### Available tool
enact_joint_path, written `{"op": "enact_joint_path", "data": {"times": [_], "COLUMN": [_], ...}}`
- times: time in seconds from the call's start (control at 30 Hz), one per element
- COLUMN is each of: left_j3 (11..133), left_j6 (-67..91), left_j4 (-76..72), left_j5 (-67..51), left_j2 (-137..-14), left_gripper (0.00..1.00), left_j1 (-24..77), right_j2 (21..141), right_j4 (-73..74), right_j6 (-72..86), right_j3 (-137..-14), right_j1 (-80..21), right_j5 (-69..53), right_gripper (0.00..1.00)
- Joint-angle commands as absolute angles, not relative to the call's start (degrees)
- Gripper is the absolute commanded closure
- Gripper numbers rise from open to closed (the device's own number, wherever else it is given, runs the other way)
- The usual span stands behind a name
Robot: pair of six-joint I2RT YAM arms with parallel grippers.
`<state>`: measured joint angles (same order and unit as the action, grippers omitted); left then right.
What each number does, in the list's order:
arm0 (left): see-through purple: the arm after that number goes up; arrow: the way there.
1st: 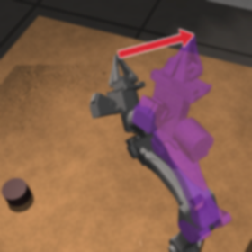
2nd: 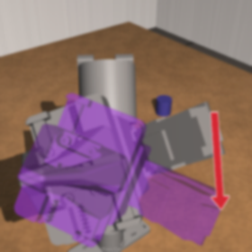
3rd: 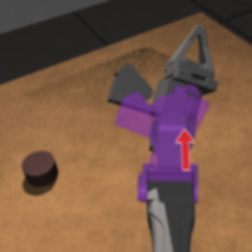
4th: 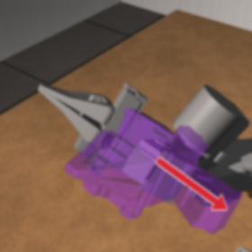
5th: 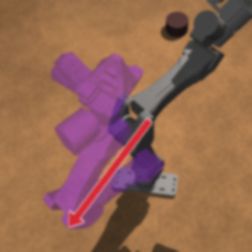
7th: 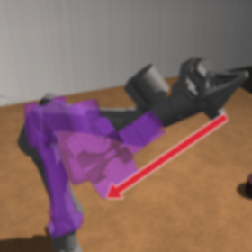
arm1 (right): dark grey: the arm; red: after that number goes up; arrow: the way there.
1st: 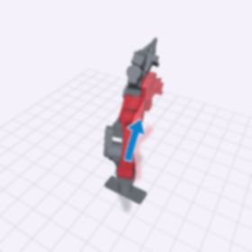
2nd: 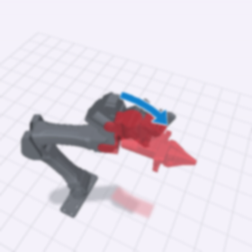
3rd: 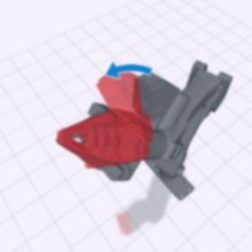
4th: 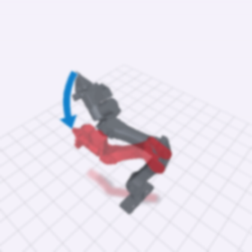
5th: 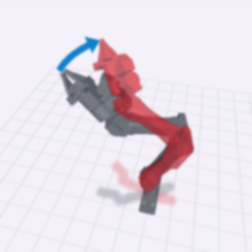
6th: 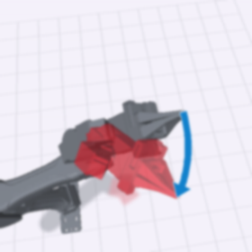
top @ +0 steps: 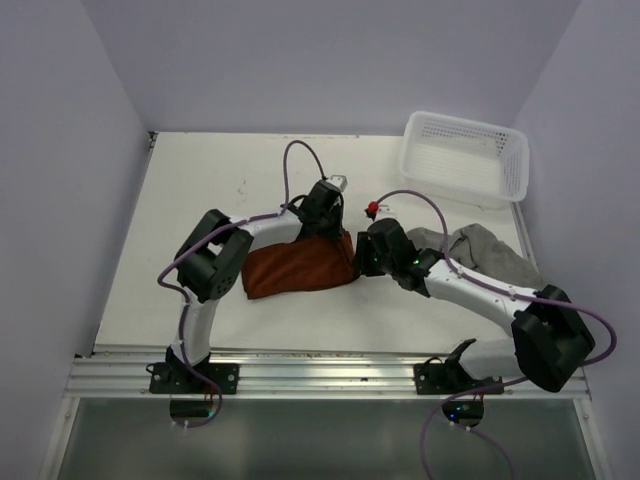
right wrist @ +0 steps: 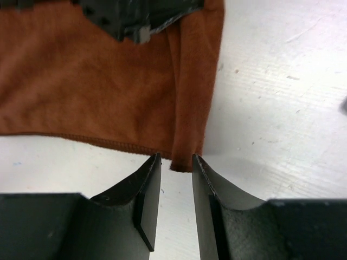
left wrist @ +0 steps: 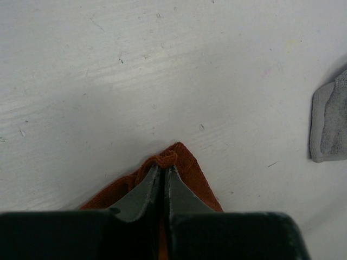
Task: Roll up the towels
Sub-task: Roll the towel
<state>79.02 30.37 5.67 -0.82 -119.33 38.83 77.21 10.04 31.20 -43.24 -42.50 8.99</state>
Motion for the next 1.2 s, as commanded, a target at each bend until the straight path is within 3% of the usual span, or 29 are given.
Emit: {"op": "enact_joint_path", "data": {"times": [0.0,0.17,0.5,1.17], "left_j3": [77.17,76.47,75.59,74.97], "left_j6": [29.00,29.00,29.18,29.71], "left_j4": [3.78,3.78,3.34,2.46], "left_j5": [1.05,1.14,1.14,0.53], "left_j2": [-117.25,-116.81,-116.10,-116.02], "left_gripper": [1.00,1.00,1.00,1.00], "left_j1": [37.71,37.53,37.53,37.35], "right_j2": [74.01,73.83,79.62,89.30], "right_j4": [8.36,6.16,-5.43,-9.75], "right_j6": [34.71,35.50,42.53,41.49], "right_j3": [-41.67,-40.26,-37.44,-34.72], "right_j1": [-37.54,-32.79,-30.41,-30.67], "right_j5": [2.74,0.26,-9.66,-11.51], "right_gripper": [0.66,0.60,0.58,0.57]}}
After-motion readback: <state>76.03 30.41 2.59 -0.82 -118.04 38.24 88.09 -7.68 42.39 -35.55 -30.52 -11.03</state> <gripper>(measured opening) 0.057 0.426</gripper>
